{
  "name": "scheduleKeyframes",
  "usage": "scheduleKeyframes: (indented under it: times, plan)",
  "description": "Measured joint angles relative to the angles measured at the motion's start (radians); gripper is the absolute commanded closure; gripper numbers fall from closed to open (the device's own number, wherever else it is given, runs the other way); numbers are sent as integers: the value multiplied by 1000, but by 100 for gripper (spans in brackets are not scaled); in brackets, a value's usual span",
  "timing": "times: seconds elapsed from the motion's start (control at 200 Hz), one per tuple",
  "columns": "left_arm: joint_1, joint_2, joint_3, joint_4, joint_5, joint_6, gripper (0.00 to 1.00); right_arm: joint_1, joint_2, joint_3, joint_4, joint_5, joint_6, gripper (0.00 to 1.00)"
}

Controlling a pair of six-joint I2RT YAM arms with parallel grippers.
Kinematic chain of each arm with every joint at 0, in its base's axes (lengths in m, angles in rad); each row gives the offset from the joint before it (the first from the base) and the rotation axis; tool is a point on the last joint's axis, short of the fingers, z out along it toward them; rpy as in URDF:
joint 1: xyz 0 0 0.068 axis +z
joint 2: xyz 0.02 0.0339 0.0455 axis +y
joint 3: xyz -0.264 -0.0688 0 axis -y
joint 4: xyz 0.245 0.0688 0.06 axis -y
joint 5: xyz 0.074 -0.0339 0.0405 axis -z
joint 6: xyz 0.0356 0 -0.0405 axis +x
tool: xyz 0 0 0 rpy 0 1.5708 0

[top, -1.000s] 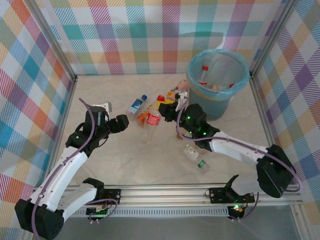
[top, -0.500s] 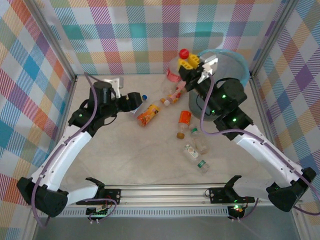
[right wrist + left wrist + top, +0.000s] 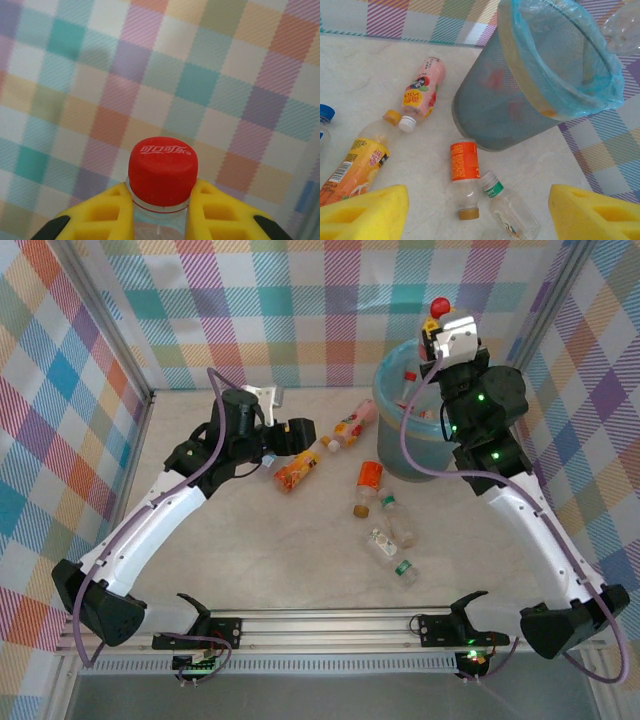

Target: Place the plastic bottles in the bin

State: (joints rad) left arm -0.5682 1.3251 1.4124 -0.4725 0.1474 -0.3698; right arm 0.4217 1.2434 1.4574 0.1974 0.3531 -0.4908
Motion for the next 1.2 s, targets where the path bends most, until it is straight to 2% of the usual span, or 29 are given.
scheduleKeyframes:
  times: [0.215,0.6,0.735,0.81,0.885,1.2]
  plan:
    - [-1,0,-9,3,-11,0,26,-62,53,-26,-65,49,-49,77]
    - [-1,15,-77,12,-23,0,26,-84,75,-126,-114,95,-42,70]
    - [-1,31,-82,15,-29,0,25,-101,87,-160,-118,110,-26,60]
    - [-1,36,-82,15,-29,0,24,-109,94,-172,-120,116,-14,50]
    - [-1,39,-82,15,-29,0,24,-115,104,-173,-125,125,-1,44]
    - [-1,41,-83,16,-37,-1,24,-115,106,-174,-125,130,19,42]
